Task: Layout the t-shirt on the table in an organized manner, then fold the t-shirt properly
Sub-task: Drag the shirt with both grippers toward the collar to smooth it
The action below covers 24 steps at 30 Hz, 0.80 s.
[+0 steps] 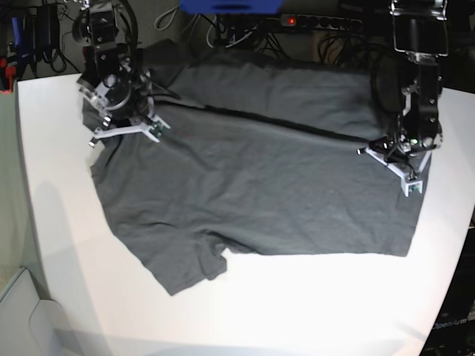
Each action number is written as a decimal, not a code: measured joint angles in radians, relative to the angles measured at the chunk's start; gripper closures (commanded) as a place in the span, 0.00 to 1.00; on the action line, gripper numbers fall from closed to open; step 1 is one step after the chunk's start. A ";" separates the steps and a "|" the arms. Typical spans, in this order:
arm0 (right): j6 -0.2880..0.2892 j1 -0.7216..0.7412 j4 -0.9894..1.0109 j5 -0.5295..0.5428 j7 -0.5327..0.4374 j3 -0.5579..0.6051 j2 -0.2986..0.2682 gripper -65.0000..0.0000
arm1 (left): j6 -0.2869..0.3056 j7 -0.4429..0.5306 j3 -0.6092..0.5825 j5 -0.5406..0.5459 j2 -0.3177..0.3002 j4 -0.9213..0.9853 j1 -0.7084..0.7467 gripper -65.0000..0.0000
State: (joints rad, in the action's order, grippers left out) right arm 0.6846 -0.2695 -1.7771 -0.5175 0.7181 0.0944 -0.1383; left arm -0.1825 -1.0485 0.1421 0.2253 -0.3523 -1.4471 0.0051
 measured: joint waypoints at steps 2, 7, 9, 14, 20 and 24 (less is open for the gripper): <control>0.008 -0.024 -0.027 0.003 0.002 0.043 0.000 1.00 | 0.001 -0.025 0.047 0.005 0.004 -0.001 0.000 1.00; 0.018 -0.022 -0.032 0.016 0.003 0.052 -0.001 1.00 | -0.006 -0.026 0.127 -0.009 -0.002 0.000 0.000 1.00; 0.018 -0.022 -0.032 0.016 0.002 0.052 0.000 1.00 | -0.004 -0.025 0.124 -0.004 0.002 0.000 0.000 1.00; 0.018 0.029 -0.018 0.018 0.008 0.032 -0.002 1.00 | -0.005 -0.031 0.119 0.000 0.006 -0.014 0.003 1.00; 0.022 0.106 -0.088 0.017 0.013 -0.067 -0.018 1.00 | -0.002 -0.029 0.124 0.005 0.029 -0.106 -0.001 1.00; 0.021 0.182 -0.044 0.004 0.014 -0.099 -0.027 1.00 | -0.002 -0.029 0.169 0.007 0.037 -0.084 -0.019 1.00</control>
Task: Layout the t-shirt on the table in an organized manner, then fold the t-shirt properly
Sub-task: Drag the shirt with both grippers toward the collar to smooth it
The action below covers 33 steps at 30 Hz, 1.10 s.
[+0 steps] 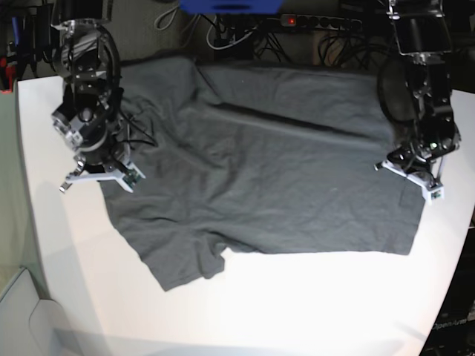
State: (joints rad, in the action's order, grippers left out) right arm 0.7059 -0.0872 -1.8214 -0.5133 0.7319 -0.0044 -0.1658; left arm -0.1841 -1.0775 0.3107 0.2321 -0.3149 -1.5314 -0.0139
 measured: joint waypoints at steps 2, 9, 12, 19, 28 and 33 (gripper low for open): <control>0.002 0.047 0.069 0.010 0.000 0.004 0.003 1.00 | -0.006 0.003 0.024 -0.013 -0.005 0.051 -0.047 1.00; 0.000 0.230 0.321 0.011 -0.005 0.006 0.045 1.00 | -0.002 0.070 0.021 -0.018 -0.009 0.293 -0.203 1.00; -0.003 0.258 0.359 0.006 -0.010 0.009 0.072 1.00 | -0.003 0.153 0.020 -0.021 -0.012 0.412 -0.257 1.00; 0.000 0.275 0.430 0.012 -0.012 0.011 0.083 1.00 | -0.003 0.207 0.019 -0.018 -0.014 0.585 -0.346 1.00; -0.033 0.362 0.656 0.016 -0.197 0.000 0.072 1.00 | -0.003 0.370 -0.029 -0.026 -0.015 0.666 -0.352 1.00; -0.024 0.484 0.855 0.049 -0.301 -0.052 0.066 1.00 | -0.025 0.544 -0.143 -0.043 -0.018 0.845 -0.443 1.00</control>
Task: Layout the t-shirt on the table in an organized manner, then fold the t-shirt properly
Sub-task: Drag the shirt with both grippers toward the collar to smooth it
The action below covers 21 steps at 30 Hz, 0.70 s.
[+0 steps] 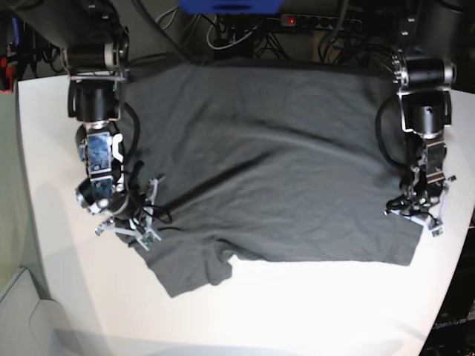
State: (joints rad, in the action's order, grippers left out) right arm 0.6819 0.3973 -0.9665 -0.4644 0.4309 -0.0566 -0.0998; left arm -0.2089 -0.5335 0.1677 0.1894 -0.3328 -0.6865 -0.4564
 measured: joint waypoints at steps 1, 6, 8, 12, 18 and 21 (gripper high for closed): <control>0.003 0.029 0.045 0.004 -0.018 -0.014 -0.005 1.00 | -0.002 0.032 -0.011 0.002 0.000 0.047 -0.026 1.00; 0.023 0.155 0.236 0.001 -0.097 -0.026 -0.051 1.00 | -0.012 0.127 -0.031 -0.008 0.023 0.211 -0.136 1.00; 0.024 0.184 0.289 0.001 -0.135 -0.026 -0.072 1.00 | -0.005 0.117 -0.042 0.000 0.024 0.240 -0.168 1.00; 0.024 0.241 0.368 -0.024 -0.153 -0.027 -0.097 1.00 | 0.000 0.110 -0.062 0.008 0.061 0.247 -0.198 1.00; 0.024 0.226 0.304 -0.053 -0.123 -0.027 -0.114 1.00 | 0.019 0.077 -0.057 0.036 0.084 0.248 -0.227 1.00; 0.022 0.187 0.191 -0.053 -0.117 -0.029 -0.119 1.00 | 0.019 0.040 -0.057 0.034 0.083 0.248 -0.233 1.00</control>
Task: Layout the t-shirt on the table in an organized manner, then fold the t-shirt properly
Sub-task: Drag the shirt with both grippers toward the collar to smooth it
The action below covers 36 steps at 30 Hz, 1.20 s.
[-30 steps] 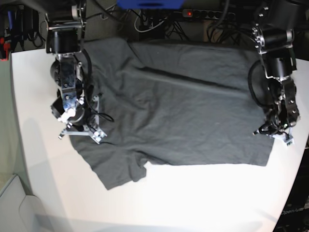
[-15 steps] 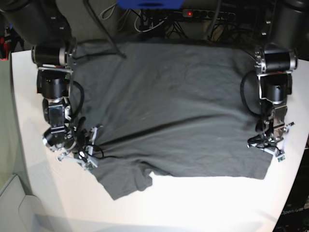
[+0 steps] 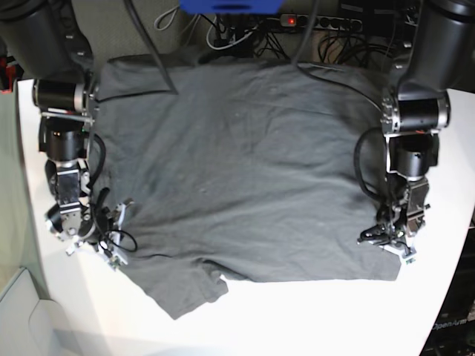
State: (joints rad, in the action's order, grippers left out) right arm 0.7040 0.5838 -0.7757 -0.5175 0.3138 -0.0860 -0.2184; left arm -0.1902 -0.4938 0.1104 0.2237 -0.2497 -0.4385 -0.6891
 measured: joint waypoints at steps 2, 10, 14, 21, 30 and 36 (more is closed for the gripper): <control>-0.001 -0.033 -0.093 0.001 -0.002 0.000 0.003 1.00 | 0.001 -0.039 0.000 -0.003 -0.008 0.000 -0.005 1.00; 0.000 -0.231 -0.407 0.000 0.098 -0.001 0.035 1.00 | 0.011 -0.146 0.001 0.007 -0.092 -0.008 0.011 1.00; 0.001 -0.311 -0.527 0.004 0.149 -0.001 0.083 1.00 | 0.010 -0.186 0.001 0.005 -0.119 -0.047 0.027 1.00; 0.002 -0.453 -0.701 0.001 0.243 0.006 0.148 1.00 | 0.002 -0.312 0.002 0.003 -0.126 -0.353 0.131 1.00; 0.002 -0.536 -0.723 0.008 0.241 0.008 0.161 1.00 | 0.003 -0.616 0.016 0.005 -0.095 -0.621 0.185 1.00; 0.002 -0.527 -0.718 0.008 0.236 0.003 0.151 1.00 | -0.001 -0.721 0.176 -0.024 -0.067 -0.869 0.445 1.00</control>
State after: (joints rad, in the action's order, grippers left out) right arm 0.7059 0.0570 -1.4937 -0.5091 0.5499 -0.0834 -0.0669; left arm -0.1909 -1.2144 0.2863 0.2001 -0.3168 -1.3079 -0.2443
